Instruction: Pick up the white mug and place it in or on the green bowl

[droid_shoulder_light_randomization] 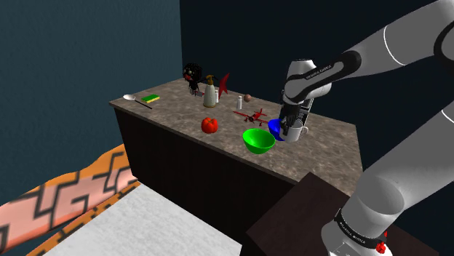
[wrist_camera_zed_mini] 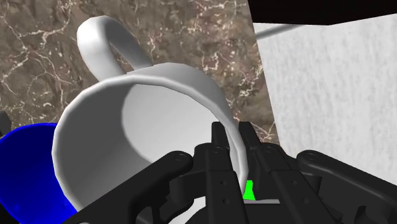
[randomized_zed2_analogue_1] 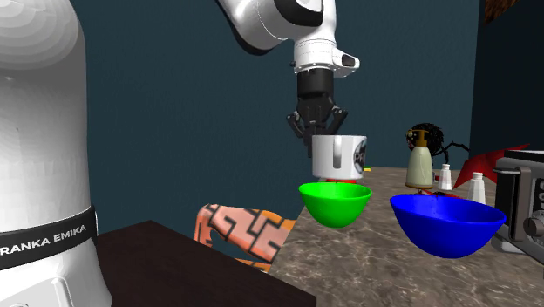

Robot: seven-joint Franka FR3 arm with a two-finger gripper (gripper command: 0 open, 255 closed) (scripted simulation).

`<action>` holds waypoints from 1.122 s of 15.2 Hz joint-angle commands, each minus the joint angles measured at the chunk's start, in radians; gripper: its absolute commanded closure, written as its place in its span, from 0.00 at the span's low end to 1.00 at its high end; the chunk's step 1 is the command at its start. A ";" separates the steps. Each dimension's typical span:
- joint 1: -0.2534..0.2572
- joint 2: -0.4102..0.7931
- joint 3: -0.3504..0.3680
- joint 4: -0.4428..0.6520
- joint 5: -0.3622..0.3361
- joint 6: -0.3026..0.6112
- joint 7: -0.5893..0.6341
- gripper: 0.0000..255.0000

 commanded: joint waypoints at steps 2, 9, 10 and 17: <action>-0.001 -0.022 0.001 0.013 -0.001 -0.036 -0.002 1.00; 0.065 0.170 0.065 0.246 0.059 -0.085 0.081 1.00; 0.073 0.198 0.073 0.283 0.065 -0.095 0.092 1.00; 0.087 0.296 0.088 0.338 0.078 -0.055 0.117 1.00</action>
